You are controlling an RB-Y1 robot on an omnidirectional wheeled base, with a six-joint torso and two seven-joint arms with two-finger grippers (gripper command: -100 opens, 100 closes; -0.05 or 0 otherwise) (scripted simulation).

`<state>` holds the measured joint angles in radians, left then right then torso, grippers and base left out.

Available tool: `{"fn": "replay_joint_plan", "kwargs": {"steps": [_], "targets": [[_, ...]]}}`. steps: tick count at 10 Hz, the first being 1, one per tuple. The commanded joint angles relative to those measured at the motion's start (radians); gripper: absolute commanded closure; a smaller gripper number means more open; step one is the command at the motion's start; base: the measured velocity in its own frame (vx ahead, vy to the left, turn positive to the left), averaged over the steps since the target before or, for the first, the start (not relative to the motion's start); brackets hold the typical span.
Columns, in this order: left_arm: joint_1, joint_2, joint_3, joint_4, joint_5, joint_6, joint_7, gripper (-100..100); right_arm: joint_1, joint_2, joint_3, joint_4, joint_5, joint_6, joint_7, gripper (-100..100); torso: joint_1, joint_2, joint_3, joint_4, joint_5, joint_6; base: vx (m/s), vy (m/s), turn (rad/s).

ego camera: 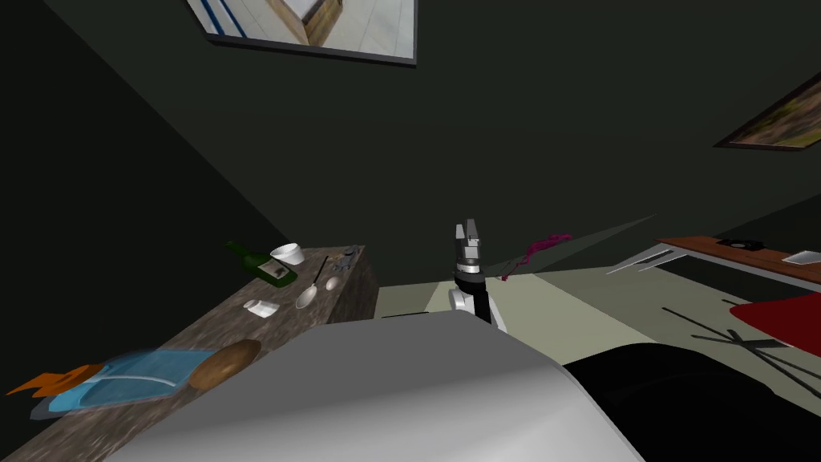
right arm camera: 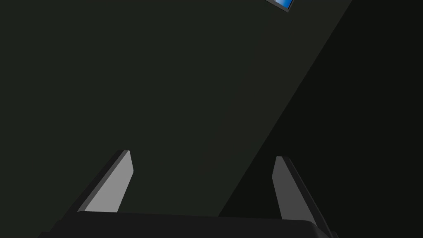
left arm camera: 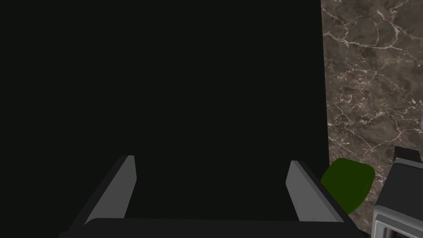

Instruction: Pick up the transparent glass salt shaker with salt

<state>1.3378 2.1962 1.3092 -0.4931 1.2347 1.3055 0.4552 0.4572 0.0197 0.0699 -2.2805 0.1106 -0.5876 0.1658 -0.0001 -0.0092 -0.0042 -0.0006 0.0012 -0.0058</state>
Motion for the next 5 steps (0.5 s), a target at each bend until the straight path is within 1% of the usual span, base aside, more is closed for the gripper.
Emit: {"fn": "replay_joint_plan", "kwargs": {"steps": [1, 2, 3, 5], "targets": [[-0.05, -0.05, -0.049, -0.05, -0.05, 0.014, -0.03, -100, 0.0, 0.0, 0.0, 0.0, 0.0, 0.0, 0.0, 0, 0.0, 0.0, 0.0, 0.0, 0.0, 0.0, 0.123, -0.04, 0.15], [-0.091, -0.067, -0.049, -0.051, -0.091, 0.014, -0.03, -100, 0.0, 0.0, 0.0, 0.0, 0.0, 0.0, 0.0, 0, 0.0, -0.001, -0.001, -0.001, 0.0, 0.001, 0.062, -0.01, 0.009], [-0.121, -0.067, -0.049, -0.051, -0.098, 0.014, -0.03, -100, 0.0, 0.0, 0.0, 0.0, 0.0, 0.0, 0.0, 0, 0.001, 0.0, -0.001, -0.001, 0.0, 0.002, 0.019, 0.01, -0.03], [-0.184, -0.067, -0.049, -0.051, -0.098, 0.014, -0.03, -100, 0.0, 0.0, 0.0, 0.0, 0.0, 0.0, 0.0, 0, 0.002, 0.004, 0.001, 0.0, 0.0, 0.002, -0.004, 0.009, -0.003]]}}
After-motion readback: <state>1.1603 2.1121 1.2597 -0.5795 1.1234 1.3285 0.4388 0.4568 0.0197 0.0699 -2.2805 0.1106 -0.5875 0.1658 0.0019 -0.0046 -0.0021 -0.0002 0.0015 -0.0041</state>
